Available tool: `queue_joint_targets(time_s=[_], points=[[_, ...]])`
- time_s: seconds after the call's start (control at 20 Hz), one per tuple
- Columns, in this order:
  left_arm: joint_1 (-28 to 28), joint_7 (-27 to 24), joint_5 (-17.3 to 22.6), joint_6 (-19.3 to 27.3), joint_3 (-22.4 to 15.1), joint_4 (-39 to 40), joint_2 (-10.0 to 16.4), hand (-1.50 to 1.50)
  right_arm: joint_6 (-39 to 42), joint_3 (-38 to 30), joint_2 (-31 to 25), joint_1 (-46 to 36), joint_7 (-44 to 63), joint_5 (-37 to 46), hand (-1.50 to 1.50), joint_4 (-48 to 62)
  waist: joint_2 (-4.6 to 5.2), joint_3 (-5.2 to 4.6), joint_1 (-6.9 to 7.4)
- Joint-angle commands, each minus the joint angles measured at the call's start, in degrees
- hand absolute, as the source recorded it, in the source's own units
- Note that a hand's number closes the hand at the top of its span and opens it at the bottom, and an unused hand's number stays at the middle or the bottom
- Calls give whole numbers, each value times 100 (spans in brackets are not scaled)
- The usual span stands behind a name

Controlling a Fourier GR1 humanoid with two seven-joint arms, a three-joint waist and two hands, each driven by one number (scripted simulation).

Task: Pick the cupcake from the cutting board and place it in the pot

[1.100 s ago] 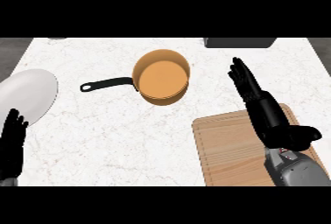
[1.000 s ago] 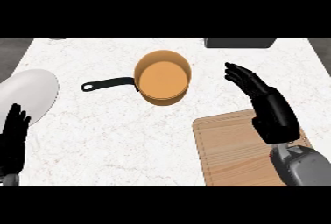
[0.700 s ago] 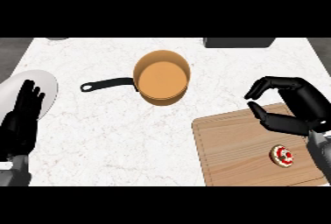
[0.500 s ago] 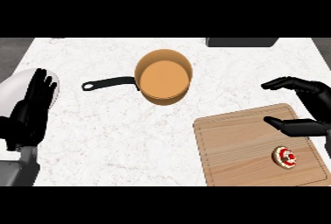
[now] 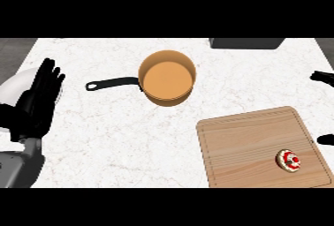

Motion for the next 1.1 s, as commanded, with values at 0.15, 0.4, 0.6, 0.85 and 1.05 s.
queue_joint_targets(time_s=[0.15, 0.4, 0.6, 0.85, 1.05], points=[[-225, 208, -231, 225, -169, 31, -135, 0, 997, 943, -1123, -218, -776, 1127, -150, -402, -31, -18, -27], [-213, 419, -167, 198, -141, -237, -118, 0, 346, 1756, -1306, -387, -600, 2137, -150, -817, -46, -23, 56], [-187, 373, -230, 174, -86, -90, -158, 0, 49, 2181, -1520, -154, -633, 2653, -150, -1210, -60, -29, -77], [-233, 581, -579, 454, -208, -258, -325, 0, 168, 2303, -1375, -194, -155, 2794, -150, -1450, -61, -29, -96], [98, 204, -334, -97, 137, -62, -246, 0, -62, 2280, -1311, 227, -309, 2932, -150, -1466, -67, -30, -129]])
